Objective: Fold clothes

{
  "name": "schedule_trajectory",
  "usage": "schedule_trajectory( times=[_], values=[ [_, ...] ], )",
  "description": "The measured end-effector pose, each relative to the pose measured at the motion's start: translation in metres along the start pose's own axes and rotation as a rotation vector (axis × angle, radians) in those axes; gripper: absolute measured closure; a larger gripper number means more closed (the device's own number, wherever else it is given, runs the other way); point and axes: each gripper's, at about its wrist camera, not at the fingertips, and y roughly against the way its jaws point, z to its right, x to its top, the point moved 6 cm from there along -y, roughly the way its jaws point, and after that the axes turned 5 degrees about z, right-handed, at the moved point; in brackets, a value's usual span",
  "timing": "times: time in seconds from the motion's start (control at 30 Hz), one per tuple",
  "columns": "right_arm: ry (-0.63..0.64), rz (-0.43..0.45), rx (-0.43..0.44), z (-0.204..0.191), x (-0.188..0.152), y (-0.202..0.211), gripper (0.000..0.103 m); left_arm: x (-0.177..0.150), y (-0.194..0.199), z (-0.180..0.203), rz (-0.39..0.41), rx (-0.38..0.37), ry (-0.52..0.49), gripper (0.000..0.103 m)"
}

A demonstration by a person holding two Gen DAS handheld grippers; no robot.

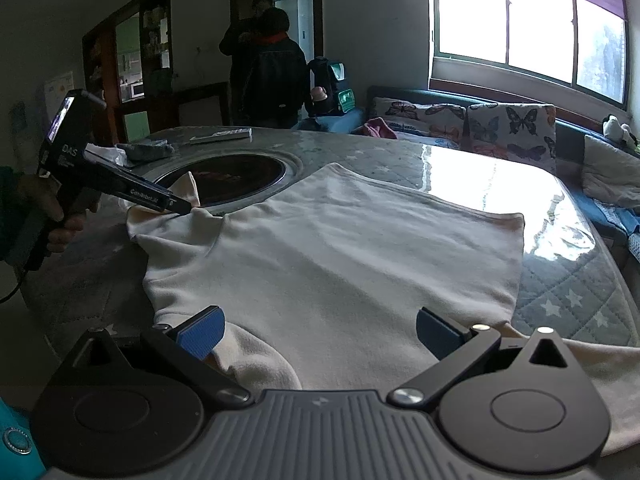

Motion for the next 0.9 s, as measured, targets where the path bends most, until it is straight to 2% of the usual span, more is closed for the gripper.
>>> schedule_trajectory(
  times=[0.03,0.13,0.43,0.7,0.8,0.9],
  values=[
    [0.001,-0.001,0.000,0.000,0.000,0.000,0.000,0.000,0.000,-0.001,-0.001,-0.007,0.011,0.088],
    [0.000,0.007,-0.006,0.001,0.002,0.001,0.000,0.002,0.002,-0.004,-0.002,-0.032,0.050,0.098],
    [-0.027,0.038,-0.028,0.011,0.008,0.008,0.000,0.054,0.053,0.006,0.119,-0.192,0.208,0.100],
    [-0.052,0.066,-0.049,0.019,0.008,0.018,0.000,0.096,0.098,0.065,0.182,-0.480,0.243,0.100],
    [-0.064,0.076,-0.059,0.023,0.007,0.022,0.000,0.101,0.106,0.092,0.181,-0.580,0.229,0.100],
    [-0.081,0.081,-0.072,0.028,0.005,0.025,0.000,0.101,0.104,0.118,0.148,-0.679,0.240,0.100]
  ],
)
